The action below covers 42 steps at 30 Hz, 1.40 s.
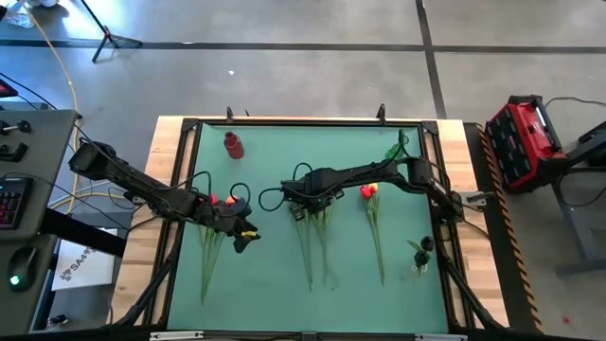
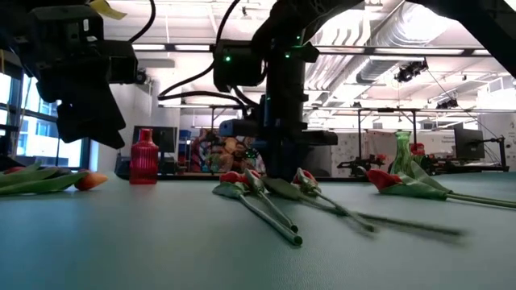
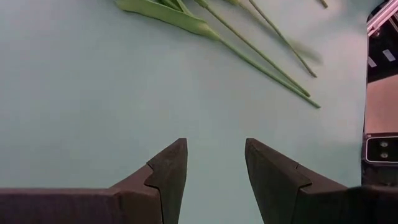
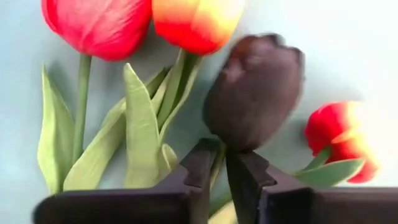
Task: Sort flowers into vase by color
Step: Put the right black tulip into the transparent flower vase
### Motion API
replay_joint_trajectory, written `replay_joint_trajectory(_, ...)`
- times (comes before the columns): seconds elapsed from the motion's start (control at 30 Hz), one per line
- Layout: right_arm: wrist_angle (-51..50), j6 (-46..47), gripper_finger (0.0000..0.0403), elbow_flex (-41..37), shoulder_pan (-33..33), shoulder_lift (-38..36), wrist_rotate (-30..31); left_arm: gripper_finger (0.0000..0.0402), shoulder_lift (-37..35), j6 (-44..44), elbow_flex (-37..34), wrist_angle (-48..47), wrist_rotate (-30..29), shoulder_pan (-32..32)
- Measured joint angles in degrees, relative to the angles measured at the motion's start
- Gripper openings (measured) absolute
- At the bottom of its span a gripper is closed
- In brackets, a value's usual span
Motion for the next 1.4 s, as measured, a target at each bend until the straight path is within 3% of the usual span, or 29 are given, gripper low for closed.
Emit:
replay_joint_trajectory(0.1, 0.0, -1.21, 0.0005, 0.0, 0.07, -0.11, 1.1, 0.0152, 0.0, -0.95, 0.0, 0.0, -0.2, 0.0)
replay_joint_trajectory(0.23, -0.11, -1.45, 0.0007, -0.04, 0.62, -1.81, 3.79, 0.0152, 0.0, -1.85, 0.0, 0.02, -0.51, -0.32)
replay_joint_trajectory(0.47, -0.06, -1.31, 0.0002, -0.04, 1.68, -10.25, 10.18, 0.0152, 0.0, -2.35, 0.0, 0.06, -1.03, -1.03)
replay_joint_trajectory(0.7, -1.73, -0.02, 0.0001, -0.04, 4.74, -23.44, 26.83, 0.0152, -0.02, -2.35, 0.0, 0.07, -3.75, -0.85)
replay_joint_trajectory(0.87, -8.43, 1.84, 0.0, -0.02, 7.92, -33.49, 38.45, 0.0152, -0.04, -2.33, 0.0, 0.3, -4.91, -0.55)
replay_joint_trajectory(1.07, -17.98, 4.85, 0.0, -0.02, 14.64, -43.74, 47.29, 0.0152, -0.04, -2.33, 0.0, 0.31, -5.41, 0.57)
replay_joint_trajectory(1.4, -25.51, 5.67, 0.0, -0.02, 29.23, -56.6, 52.69, 0.0152, -0.02, 1.16, 0.0, 0.35, -8.48, 2.9)
